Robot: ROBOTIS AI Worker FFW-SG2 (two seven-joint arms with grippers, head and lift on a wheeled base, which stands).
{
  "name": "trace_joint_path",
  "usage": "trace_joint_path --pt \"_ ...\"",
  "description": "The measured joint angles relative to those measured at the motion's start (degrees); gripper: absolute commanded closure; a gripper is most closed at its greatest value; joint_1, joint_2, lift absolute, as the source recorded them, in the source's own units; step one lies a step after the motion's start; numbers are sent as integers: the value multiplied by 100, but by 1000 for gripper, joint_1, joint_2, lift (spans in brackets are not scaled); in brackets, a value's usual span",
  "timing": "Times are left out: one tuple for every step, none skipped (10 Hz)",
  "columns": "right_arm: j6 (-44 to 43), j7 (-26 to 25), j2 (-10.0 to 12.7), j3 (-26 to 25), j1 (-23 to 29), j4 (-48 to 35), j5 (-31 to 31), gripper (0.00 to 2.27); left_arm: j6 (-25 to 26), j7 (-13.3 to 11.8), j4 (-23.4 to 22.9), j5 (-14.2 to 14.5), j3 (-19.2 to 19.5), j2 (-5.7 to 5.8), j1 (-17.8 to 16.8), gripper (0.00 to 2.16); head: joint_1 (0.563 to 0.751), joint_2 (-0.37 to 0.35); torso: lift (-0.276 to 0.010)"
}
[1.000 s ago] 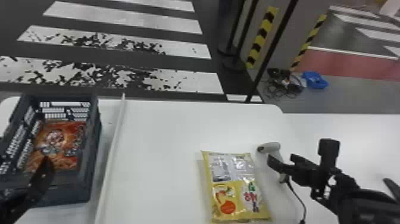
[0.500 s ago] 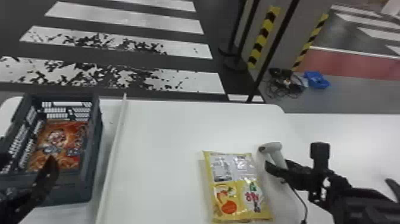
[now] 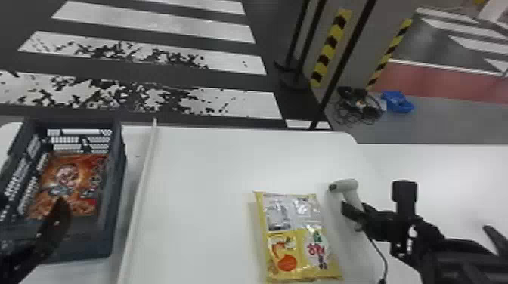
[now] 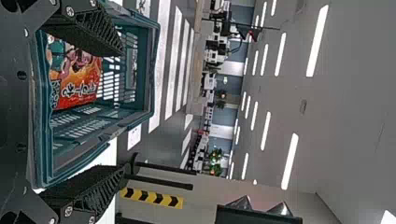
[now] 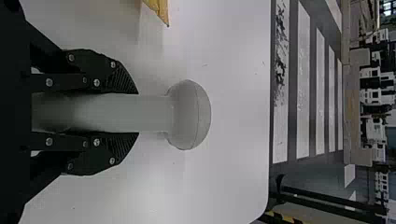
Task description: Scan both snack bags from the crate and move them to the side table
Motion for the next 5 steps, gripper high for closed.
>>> trace_joint_path --pt "115 -183 8 -106 170 -288 -79 2246 0 -5 2 0 -1 -2 0 144 695 -281 -95" --pt "523 -358 59 -344 472 -841 -236 2246 0 -9 10 0 -9 -4 -7 144 695 -289 -95" --pt "1261 -407 174 -722 875 -1664 -463 2246 -4 1 33 0 -32 8 -45 144 695 -288 -95" --pt "2053 -406 319 -1091 1243 -2511 -676 2246 -14 1 61 0 -51 26 -100 144 695 -284 -95" --pt "2596 -409 466 -1358 1525 -3204 -817 2246 -17 0 61 0 -61 39 -134 144 695 -271 -95"
